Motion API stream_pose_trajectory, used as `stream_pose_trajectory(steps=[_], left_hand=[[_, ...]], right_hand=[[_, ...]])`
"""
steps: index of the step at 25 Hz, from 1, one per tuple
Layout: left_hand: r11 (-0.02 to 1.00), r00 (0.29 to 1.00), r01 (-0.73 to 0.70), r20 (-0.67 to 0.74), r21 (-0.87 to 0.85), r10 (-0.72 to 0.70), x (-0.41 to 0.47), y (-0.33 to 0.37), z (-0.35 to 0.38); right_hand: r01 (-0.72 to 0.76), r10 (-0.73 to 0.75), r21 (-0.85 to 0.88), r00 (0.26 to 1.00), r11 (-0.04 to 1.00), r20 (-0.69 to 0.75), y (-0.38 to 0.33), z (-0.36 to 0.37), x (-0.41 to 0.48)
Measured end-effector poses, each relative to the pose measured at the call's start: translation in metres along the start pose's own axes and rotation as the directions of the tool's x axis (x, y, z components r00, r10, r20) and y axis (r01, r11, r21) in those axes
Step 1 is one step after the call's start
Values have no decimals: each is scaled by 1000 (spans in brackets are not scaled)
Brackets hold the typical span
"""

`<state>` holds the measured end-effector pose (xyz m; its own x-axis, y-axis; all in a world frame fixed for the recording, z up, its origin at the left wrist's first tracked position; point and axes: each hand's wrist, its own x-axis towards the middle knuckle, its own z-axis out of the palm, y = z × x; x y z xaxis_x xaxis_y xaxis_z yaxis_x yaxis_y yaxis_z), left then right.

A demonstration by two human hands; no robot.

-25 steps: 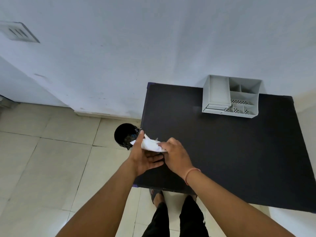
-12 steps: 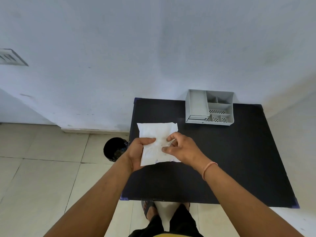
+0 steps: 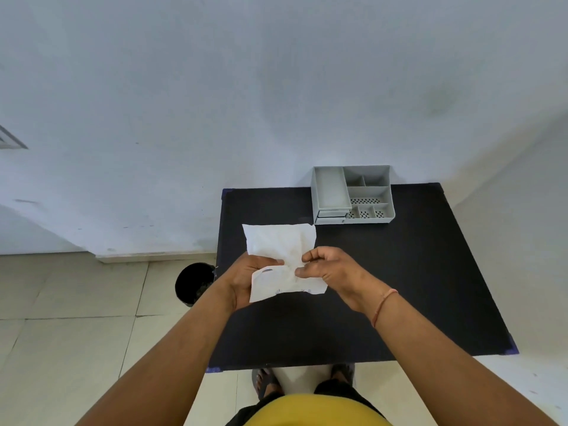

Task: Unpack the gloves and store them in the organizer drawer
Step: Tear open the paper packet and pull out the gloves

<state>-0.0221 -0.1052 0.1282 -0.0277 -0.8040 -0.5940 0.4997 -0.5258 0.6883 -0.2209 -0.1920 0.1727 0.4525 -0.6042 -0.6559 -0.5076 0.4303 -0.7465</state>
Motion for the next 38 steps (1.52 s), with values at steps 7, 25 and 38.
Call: stream_pose_trajectory(steps=[7, 25, 38], left_hand=[[980, 995, -44, -81, 194, 61, 17, -7, 57], [992, 990, -15, -140, 124, 32, 60, -13, 153], [928, 938, 101, -278, -359, -209, 63, -7, 156]], right_hand=[[-106, 105, 3, 991, 994, 88, 9, -48, -15], [-81, 58, 126, 983, 989, 172, 29, -150, -29], [475, -527, -358, 848, 804, -58, 23, -156, -36]])
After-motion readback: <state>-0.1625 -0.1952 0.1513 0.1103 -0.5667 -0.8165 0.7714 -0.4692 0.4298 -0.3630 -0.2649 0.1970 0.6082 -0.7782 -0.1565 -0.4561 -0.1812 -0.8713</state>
